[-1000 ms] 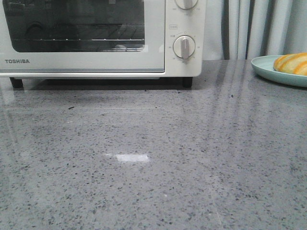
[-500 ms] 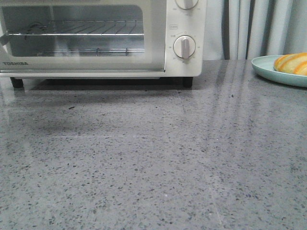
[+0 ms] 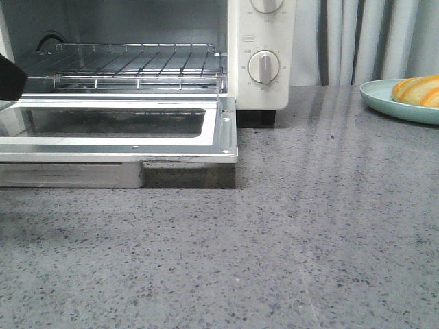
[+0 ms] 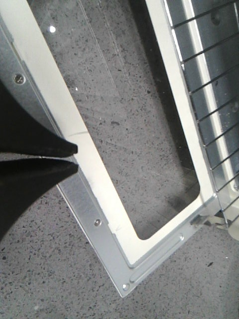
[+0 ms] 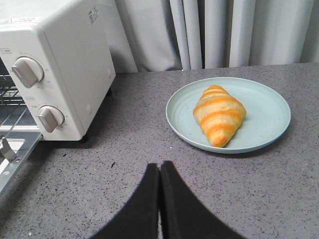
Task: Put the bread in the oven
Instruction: 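Grasp the orange-striped croissant on the blue plate with the right gripper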
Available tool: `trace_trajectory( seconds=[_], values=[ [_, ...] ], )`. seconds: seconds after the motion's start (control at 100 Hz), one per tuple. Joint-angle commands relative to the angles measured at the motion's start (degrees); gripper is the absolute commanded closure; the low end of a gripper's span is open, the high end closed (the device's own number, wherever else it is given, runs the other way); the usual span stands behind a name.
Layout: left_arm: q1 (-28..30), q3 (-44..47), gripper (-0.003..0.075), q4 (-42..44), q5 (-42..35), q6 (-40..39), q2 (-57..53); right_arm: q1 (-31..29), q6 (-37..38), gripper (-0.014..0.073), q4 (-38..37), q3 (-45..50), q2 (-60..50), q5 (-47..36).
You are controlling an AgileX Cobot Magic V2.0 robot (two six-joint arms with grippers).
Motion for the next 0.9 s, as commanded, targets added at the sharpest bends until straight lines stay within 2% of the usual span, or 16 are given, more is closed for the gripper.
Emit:
trace_trajectory(
  seconds=[0.0, 0.19, 0.34, 0.43, 0.55, 0.62, 0.89],
  values=[
    [-0.36, -1.48, 0.0742, -1.51, -2.36, -0.13, -1.23, -0.24, -0.57, 0.0662, -0.11, -1.94, 0.71, -4.81],
    [-0.36, -1.48, 0.0742, -3.24, -1.94, -0.13, -8.09, -0.24, -0.57, 0.0662, -0.11, -3.36, 4.44, -4.32],
    [-0.36, -1.48, 0.0742, -3.24, -0.19, -0.13, -16.10, -2.26, 0.09, 0.0643, -0.58, -9.56, 15.59, -3.67],
    [-0.36, -1.48, 0.0742, -3.13, 1.12, -0.13, -20.43, -5.20, 0.09, 0.0533, -0.58, -15.25, 23.51, -2.83],
    [-0.36, -1.48, 0.0742, -3.03, 1.95, -0.13, -25.19, -9.17, 0.09, 0.0293, -0.58, -23.43, 34.58, -0.05],
    [-0.36, -1.48, 0.0742, -3.03, 2.35, -0.13, -27.26, -10.37, 0.09, 0.0208, -0.58, -27.87, 40.94, 0.96],
    [-0.36, -1.48, 0.0742, -3.03, 3.30, -0.13, -29.18, -10.75, 0.09, 0.0193, -0.83, -38.13, 60.51, 1.10]
  ],
)
